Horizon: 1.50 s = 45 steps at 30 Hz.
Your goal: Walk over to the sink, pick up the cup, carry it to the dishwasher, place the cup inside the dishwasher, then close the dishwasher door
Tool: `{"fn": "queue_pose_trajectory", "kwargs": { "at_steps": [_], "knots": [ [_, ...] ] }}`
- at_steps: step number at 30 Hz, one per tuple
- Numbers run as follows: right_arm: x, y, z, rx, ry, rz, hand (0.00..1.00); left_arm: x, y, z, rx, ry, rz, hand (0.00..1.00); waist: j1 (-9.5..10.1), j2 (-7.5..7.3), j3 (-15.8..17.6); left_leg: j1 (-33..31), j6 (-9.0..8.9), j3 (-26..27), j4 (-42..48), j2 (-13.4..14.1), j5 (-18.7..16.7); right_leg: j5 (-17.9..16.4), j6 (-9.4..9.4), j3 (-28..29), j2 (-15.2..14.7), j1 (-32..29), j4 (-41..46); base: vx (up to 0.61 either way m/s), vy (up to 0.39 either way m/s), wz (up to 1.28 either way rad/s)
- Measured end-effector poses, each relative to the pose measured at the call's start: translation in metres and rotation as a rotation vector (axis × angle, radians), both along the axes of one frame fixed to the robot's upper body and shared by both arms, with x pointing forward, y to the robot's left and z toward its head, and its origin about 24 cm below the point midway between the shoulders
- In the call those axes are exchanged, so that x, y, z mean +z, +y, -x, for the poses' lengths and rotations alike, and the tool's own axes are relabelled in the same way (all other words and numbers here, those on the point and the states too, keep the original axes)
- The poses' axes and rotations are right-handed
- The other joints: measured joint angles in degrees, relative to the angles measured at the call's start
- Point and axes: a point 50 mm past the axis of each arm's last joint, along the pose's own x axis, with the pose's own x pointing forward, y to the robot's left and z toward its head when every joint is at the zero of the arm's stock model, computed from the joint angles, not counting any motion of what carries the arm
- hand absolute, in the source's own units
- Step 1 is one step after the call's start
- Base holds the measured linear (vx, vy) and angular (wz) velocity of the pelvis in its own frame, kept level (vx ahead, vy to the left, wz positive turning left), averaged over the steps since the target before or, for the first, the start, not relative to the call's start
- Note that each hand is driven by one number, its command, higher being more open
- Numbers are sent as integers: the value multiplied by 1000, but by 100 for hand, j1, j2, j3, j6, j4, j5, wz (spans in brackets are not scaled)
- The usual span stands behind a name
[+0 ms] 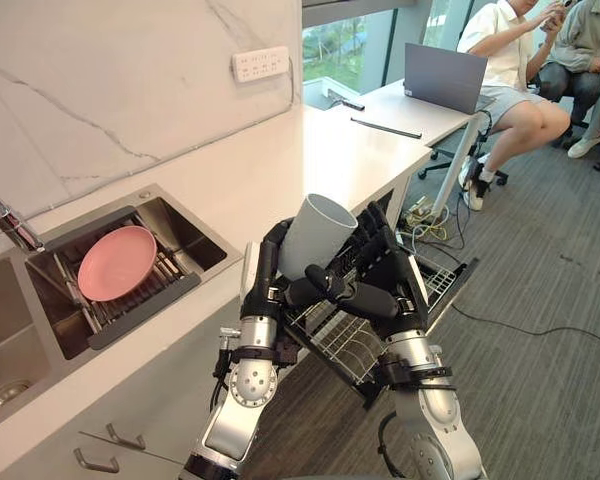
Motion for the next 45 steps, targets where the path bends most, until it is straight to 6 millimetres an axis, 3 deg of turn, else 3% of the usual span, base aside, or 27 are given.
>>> {"fn": "queue_pose_trajectory", "kwargs": {
  "at_steps": [10, 11, 35, 36, 45],
  "knots": [
    [-10, 4, -1, -3, 51, -19, 100, 0, -12, 4, -34, -7, -7, 0, 12, -9, -90, 25, 8, -56, -96, -13, 87, -1, 1, -57, -1, 2, 8, -20, -18, 3],
    [-10, 5, 0, -1, 54, -26, 0, 0, -13, 5, -40, -7, -6, 0, 14, -10, -92, 25, 7, -60, -96, -13, 91, -2, 0, -63, -1, 2, 10, 0, 0, 0],
    [-16, -3, -4, -72, 85, 16, 0, -6, -19, 8, -63, 2, 10, 0, 139, -134, -177, -12, 0, -84, -97, -11, 118, -2, 0, -88, 0, -25, -18, -3, -2, 0],
    [-16, -3, -4, -72, 85, 16, 0, -6, -19, 8, -63, 1, 10, 100, 139, -135, -178, -12, -1, -84, -97, -11, 119, -2, 0, -88, 0, -25, -18, 0, 0, 0],
    [-8, -8, -12, -104, 48, 7, 0, -20, -15, 18, -67, 60, 4, 100, 144, -137, -177, -12, -1, -84, -97, -11, 119, -2, 0, -88, 0, -25, -18, 0, 0, 0]
  ]
}}
